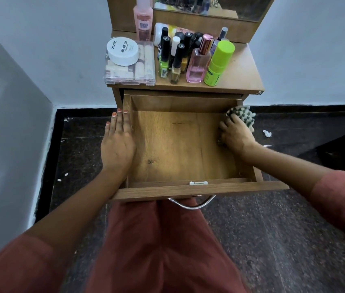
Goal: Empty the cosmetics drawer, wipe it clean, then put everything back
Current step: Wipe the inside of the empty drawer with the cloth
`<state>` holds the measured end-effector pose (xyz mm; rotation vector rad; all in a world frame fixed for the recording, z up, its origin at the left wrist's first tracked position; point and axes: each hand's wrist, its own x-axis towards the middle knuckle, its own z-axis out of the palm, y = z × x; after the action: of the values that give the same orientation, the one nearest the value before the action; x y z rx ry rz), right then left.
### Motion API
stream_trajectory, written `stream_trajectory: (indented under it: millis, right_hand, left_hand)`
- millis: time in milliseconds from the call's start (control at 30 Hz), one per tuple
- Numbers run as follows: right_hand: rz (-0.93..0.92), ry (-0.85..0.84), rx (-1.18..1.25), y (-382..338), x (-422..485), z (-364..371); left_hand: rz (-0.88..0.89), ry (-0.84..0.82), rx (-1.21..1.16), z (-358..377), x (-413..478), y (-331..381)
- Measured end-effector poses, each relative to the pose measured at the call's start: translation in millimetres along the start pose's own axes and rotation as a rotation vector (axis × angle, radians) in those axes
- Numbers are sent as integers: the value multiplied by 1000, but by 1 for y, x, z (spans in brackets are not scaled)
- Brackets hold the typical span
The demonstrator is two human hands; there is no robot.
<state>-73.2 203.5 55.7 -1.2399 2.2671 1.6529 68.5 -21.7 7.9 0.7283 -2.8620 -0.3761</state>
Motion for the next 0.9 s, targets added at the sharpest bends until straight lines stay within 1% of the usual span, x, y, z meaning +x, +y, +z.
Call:
stream_trajectory:
  millis: [100,233,433,667,800,900]
  right_hand:
    - [-99,-85,33,-11,-25,-6]
    - [-184,-126,163,-18,-43,-5]
    - [-108,-149,185,-16,-38,-7]
    - [4,-75,165,21,17,-13]
    - [61,55,169,32,34,-3]
    - [67,88,134,27,33,5]
  left_hand:
    - [1,-2,-11,1,-1,1]
    - [-8,-5,-15,1,-1,0]
    - [-8,-10,-16,1,-1,1]
    - [-2,-8,-30,0,-1,0]
    - [8,-2,-26,0,-1,0]
    - [4,12,-30,0,0,0]
